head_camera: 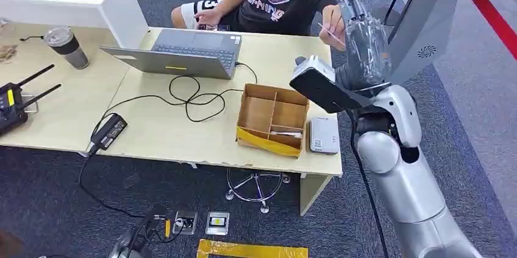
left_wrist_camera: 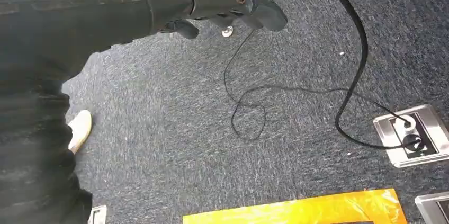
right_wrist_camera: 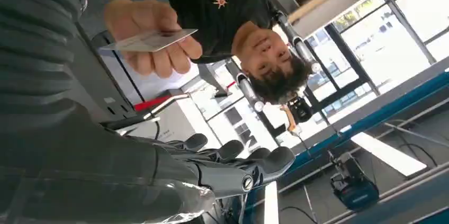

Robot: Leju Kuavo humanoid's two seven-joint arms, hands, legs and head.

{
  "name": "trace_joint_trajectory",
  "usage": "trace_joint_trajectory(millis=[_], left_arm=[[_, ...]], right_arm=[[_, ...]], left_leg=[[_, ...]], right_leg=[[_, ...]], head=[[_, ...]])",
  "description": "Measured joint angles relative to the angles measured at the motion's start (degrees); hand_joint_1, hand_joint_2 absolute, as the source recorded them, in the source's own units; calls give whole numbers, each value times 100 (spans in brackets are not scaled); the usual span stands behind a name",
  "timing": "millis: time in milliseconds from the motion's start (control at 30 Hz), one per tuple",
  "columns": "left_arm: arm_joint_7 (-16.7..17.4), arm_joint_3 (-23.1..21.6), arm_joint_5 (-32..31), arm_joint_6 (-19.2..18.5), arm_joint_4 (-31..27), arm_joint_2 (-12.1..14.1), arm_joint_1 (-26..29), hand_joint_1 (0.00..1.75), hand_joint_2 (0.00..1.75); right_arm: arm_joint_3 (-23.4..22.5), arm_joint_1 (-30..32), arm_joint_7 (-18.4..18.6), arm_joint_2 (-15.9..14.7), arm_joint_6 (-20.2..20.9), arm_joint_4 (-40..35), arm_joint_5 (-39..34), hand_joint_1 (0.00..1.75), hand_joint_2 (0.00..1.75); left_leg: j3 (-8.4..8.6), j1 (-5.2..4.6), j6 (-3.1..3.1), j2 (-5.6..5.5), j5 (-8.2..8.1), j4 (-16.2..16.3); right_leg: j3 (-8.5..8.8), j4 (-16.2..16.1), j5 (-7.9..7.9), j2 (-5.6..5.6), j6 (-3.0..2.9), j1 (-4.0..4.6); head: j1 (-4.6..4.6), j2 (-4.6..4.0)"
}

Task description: Pass the card to the sensor for recognition and then transmit it.

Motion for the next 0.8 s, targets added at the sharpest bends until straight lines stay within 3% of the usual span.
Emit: trace_joint_trajectory(millis=[267, 800], left_arm=[[0, 0, -2, -55, 0, 2, -36, 0, 175], [0, 2, 0, -52, -2, -13, -60, 0, 175]], right_arm=[[194, -191, -15, 125, 393, 538, -346, 0, 175], [354, -446, -13, 286, 304, 1655, -382, 0, 175]], left_leg=[[1, 2, 0, 1, 0, -1], [1, 1, -1, 1, 0, 0]], right_leg=[[-2, 1, 0, 4, 0, 2], [-3, 0, 0, 5, 0, 1]], head=[[-2, 2], [-2, 2]])
